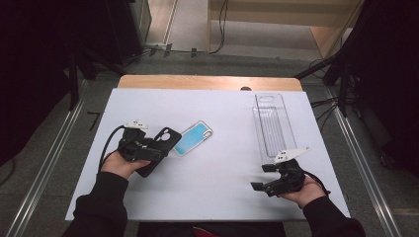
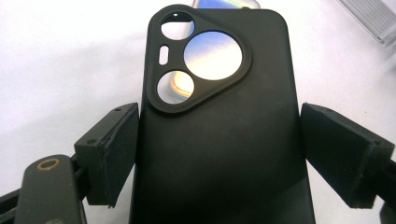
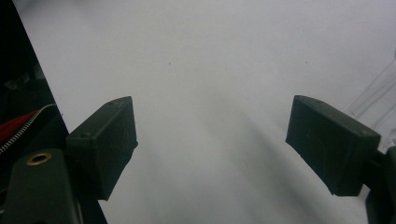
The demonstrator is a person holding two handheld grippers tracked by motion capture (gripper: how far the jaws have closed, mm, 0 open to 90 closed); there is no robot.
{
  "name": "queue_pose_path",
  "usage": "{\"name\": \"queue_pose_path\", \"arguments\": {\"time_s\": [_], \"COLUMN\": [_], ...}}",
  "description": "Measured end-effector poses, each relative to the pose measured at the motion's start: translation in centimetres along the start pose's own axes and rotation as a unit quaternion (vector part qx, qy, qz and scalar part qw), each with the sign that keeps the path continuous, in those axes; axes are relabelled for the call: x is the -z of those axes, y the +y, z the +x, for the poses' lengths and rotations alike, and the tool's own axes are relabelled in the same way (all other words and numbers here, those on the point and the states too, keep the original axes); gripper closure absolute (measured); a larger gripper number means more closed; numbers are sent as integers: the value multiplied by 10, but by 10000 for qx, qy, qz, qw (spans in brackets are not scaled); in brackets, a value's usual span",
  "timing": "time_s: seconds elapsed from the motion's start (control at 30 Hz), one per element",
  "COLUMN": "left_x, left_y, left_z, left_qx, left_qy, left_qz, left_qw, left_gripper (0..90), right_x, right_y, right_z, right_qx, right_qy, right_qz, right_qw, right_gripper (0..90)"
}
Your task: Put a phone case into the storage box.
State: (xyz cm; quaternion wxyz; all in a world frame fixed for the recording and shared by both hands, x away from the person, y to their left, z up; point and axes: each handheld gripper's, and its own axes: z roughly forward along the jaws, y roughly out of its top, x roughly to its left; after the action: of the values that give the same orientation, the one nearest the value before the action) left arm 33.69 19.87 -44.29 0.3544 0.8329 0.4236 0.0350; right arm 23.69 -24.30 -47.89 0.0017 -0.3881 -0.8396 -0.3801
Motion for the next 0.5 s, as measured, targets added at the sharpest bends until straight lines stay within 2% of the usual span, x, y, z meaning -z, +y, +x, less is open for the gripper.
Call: {"name": "queue_pose_path", "arguments": {"time_s": [0.5], "left_x": [-11], "left_y": [9], "left_z": [-34], "left_qx": [-72], "left_qy": [-258], "left_qz": [-154], "left_qw": [9995], "left_gripper": [147], "right_x": [-1], "right_y": [6], "right_z": [7], "right_qx": [39], "right_qy": [-91], "right_qz": [-74], "right_qw": [9999], "right_gripper": [148]}}
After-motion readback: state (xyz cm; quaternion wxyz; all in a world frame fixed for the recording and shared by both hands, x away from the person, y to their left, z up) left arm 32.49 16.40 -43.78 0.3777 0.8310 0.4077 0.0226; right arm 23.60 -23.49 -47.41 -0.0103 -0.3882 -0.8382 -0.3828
